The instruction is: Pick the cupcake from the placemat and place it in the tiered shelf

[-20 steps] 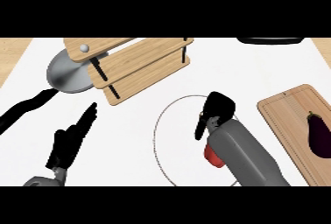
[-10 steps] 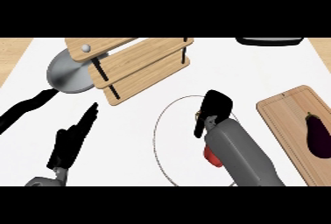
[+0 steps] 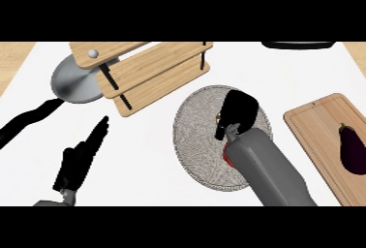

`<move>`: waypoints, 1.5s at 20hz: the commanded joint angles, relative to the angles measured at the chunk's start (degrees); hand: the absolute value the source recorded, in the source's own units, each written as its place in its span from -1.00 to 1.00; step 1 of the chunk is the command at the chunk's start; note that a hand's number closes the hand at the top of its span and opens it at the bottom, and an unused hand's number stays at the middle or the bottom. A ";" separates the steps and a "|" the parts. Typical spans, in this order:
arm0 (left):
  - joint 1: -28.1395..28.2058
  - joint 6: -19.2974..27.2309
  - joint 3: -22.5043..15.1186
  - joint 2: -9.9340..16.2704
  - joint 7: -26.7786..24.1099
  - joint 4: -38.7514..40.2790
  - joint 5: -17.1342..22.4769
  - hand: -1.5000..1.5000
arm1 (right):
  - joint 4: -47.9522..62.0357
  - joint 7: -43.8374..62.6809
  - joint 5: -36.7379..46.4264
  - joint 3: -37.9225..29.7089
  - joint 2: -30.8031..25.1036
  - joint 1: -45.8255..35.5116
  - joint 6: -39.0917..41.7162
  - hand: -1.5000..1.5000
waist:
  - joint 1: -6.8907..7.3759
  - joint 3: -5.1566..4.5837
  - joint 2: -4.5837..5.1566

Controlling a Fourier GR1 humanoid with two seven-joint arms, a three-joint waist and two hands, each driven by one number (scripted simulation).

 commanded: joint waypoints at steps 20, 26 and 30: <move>-1.04 -1.01 0.70 -1.08 1.68 0.56 -1.53 0.00 | -31.27 -23.20 -22.95 -19.61 -13.46 -15.73 14.26 1.00 | 0.54 -0.09 0.29; -3.66 -2.05 0.79 -3.06 0.78 3.90 -2.09 0.00 | -13.30 -26.98 -15.73 -19.10 -11.28 -27.44 7.64 1.00 | 1.16 -0.12 0.67; -2.44 -1.16 0.46 -3.17 0.36 2.93 -3.80 0.00 | -1.32 -29.33 -14.83 -21.72 -10.60 -36.16 5.12 1.00 | 1.57 -0.12 0.73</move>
